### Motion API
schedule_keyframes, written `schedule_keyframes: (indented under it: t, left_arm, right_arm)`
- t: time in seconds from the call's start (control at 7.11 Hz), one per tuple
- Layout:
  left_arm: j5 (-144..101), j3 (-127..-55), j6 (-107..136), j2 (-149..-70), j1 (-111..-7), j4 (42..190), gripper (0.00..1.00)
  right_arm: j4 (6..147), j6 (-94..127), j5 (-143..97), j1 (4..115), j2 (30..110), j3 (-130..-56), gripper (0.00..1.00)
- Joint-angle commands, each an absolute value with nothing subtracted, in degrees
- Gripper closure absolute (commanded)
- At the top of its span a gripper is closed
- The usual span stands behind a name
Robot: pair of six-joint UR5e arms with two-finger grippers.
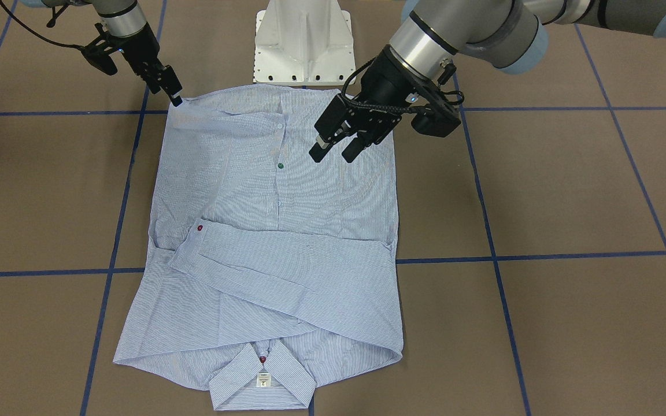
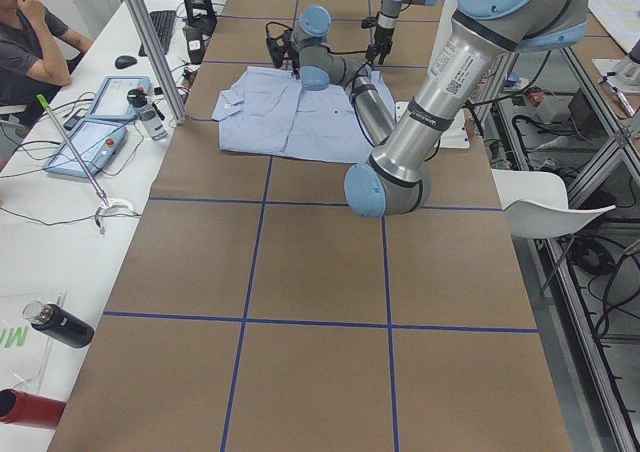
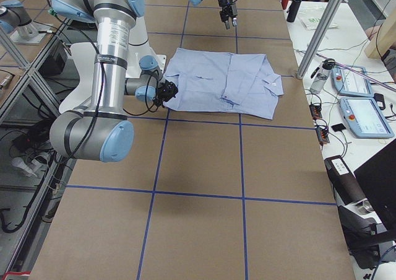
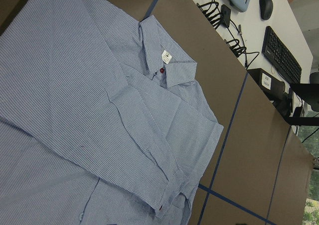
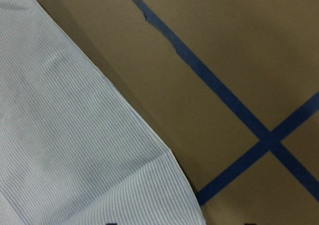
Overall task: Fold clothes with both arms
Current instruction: 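Move the left gripper down to the hem corner nearest the robot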
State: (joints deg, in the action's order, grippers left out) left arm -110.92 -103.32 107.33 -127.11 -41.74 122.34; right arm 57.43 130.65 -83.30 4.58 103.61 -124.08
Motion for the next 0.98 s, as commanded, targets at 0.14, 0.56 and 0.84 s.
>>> schedule_keyframes:
  t: [0.14,0.56,0.84]
  left_arm:
    - [-110.9,-103.5,106.8,-127.0,-41.7,121.4,0.17]
    - [-110.9,-103.4,106.5,-127.0,-41.7,121.3,0.17]
    - [-110.9,-103.7,106.6,-126.8,-41.7,121.3,0.17]
  right_arm:
    - [56.9,133.8,-82.6,3.3,101.2,-121.0,0.24]
    - [56.8,133.1,-83.1,3.7,101.8,-121.5,1.00]
    - [56.4,132.6,-85.3,4.0,103.0,-124.3,1.00]
